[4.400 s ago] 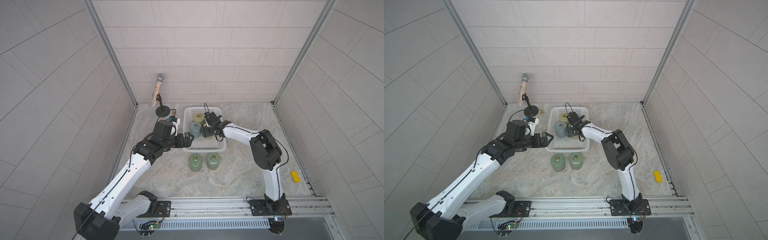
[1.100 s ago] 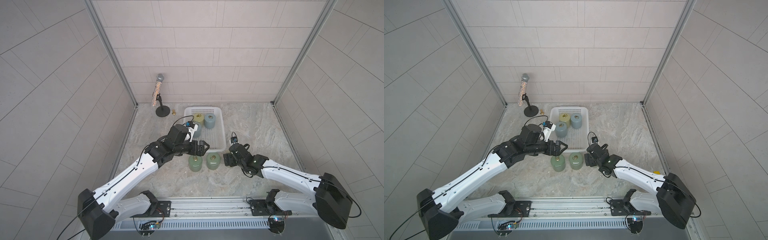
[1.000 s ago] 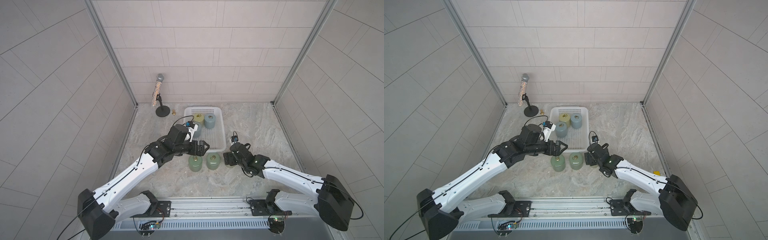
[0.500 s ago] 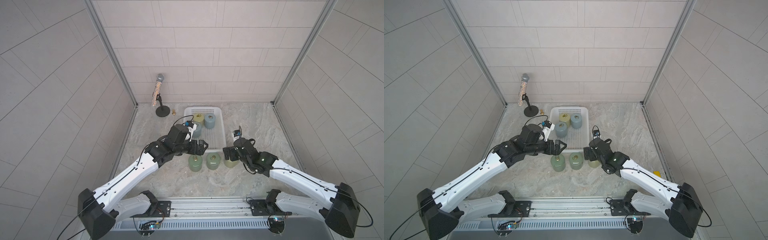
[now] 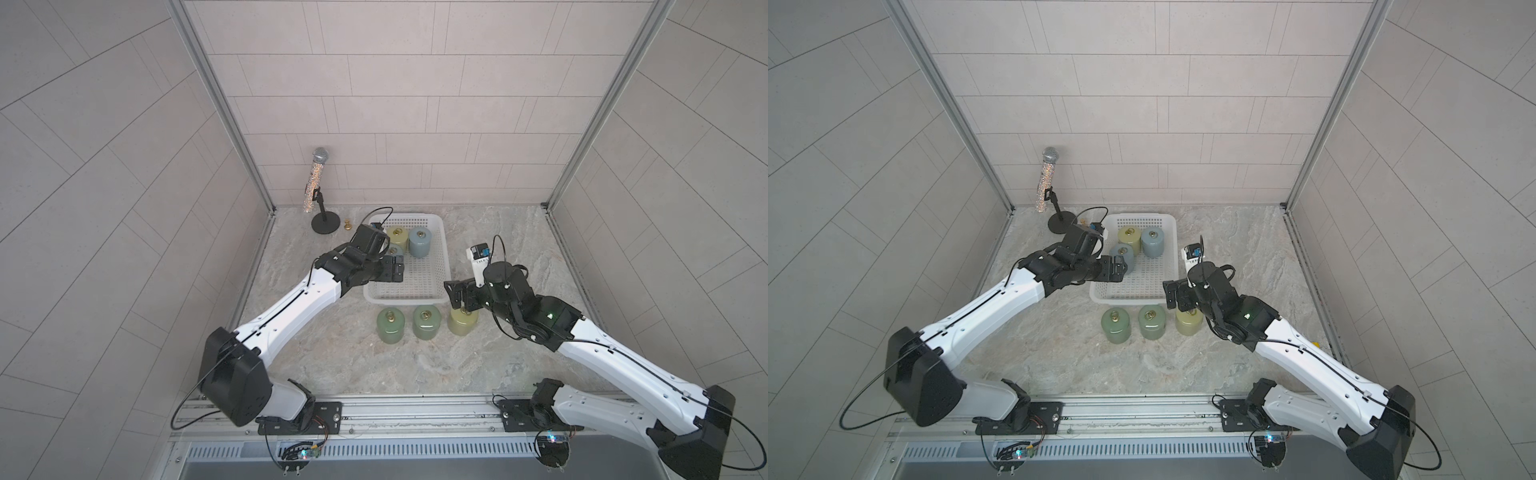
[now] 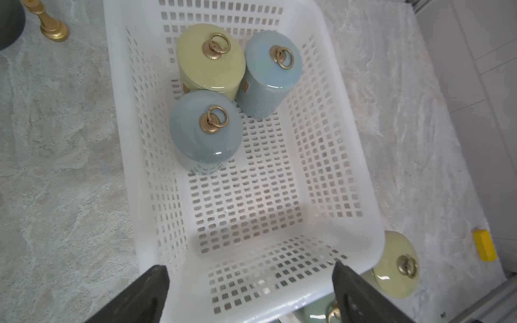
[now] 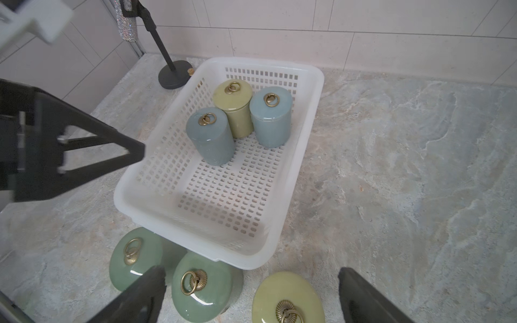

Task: Take the tea canister out of the basket
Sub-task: Pick up the tea canister from the basket.

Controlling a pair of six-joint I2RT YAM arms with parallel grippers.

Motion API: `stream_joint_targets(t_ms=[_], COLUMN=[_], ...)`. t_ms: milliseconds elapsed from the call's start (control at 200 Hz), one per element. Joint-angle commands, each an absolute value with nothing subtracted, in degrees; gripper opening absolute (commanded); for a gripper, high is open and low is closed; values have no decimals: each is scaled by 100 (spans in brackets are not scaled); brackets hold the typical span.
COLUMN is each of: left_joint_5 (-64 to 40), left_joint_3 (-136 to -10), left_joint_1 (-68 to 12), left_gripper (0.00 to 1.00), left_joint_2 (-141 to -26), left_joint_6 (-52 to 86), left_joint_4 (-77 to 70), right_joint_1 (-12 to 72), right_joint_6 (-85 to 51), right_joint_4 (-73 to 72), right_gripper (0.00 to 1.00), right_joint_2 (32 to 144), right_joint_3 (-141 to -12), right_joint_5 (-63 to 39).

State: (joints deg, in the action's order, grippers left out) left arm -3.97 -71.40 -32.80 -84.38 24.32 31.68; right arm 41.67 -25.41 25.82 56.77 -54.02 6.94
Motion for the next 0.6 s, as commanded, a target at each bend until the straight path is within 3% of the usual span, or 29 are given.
stream_joint_targets(t_ms=[0, 595], left_joint_5=[273, 743], left_joint_3=[-7469, -8566], left_joint_1=[-3242, -3023], left_gripper=[99, 98], left_joint_2=[-8857, -10934], left_joint_6=[2184, 1969], left_joint_4=[3122, 2608], right_joint_1=[4148, 4122], right_joint_6=[-2400, -2391], right_joint_4=[2773, 2751], right_gripper=[100, 100], right_joint_2=[5583, 5749], right_joint_3=[-5566, -5728], right_joint_5=[455, 300])
